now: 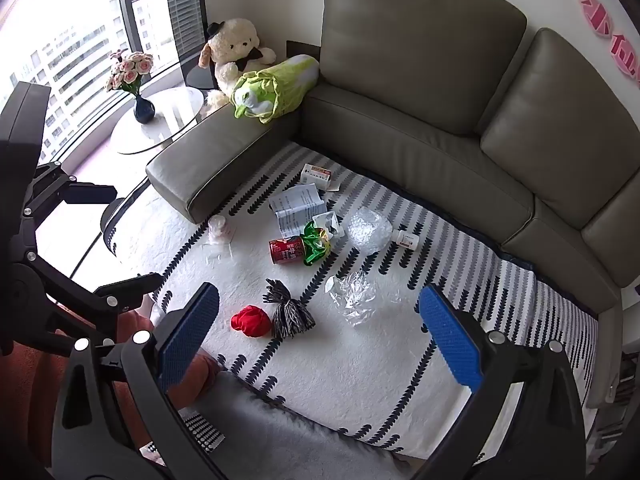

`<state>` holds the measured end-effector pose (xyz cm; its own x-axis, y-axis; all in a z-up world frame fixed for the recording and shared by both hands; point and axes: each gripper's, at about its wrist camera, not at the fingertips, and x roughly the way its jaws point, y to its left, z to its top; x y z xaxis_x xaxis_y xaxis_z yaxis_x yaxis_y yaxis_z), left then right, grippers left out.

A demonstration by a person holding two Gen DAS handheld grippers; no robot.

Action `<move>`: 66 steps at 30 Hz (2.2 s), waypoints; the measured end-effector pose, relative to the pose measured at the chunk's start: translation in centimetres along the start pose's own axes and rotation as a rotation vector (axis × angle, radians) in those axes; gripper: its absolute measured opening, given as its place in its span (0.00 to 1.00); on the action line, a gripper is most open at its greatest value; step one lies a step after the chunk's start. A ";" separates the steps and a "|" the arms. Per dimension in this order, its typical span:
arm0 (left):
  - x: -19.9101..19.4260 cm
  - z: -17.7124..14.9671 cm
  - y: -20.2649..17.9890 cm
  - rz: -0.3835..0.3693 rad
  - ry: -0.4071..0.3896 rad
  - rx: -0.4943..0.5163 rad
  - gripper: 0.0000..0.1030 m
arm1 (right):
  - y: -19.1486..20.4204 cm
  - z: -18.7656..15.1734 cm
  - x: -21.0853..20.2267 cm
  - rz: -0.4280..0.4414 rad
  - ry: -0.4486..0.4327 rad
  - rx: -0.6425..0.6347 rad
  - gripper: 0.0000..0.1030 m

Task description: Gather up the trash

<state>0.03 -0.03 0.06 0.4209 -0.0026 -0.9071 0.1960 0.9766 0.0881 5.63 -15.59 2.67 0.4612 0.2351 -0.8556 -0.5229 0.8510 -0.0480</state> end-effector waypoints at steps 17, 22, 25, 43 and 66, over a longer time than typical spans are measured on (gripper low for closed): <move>-0.8 0.3 0.0 -0.017 -0.012 -0.023 0.94 | 0.1 -0.1 -0.1 0.000 -0.002 -0.001 0.93; -0.7 0.2 0.1 -0.020 -0.014 -0.019 0.94 | 0.1 -0.1 -0.1 -0.001 -0.002 0.000 0.93; -0.9 0.3 0.1 -0.019 -0.015 -0.018 0.94 | 0.1 -0.2 -0.1 -0.001 -0.003 0.000 0.93; -0.8 -0.1 -0.1 -0.012 -0.017 -0.013 0.94 | 0.1 -0.3 0.1 0.002 -0.002 0.000 0.93; -0.2 -0.6 0.3 -0.017 -0.010 -0.013 0.94 | 0.2 -0.2 0.2 0.000 0.002 0.000 0.93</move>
<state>-0.53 0.34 0.07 0.4265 -0.0212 -0.9042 0.1912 0.9792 0.0672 5.46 -15.53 2.37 0.4603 0.2339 -0.8564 -0.5225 0.8513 -0.0483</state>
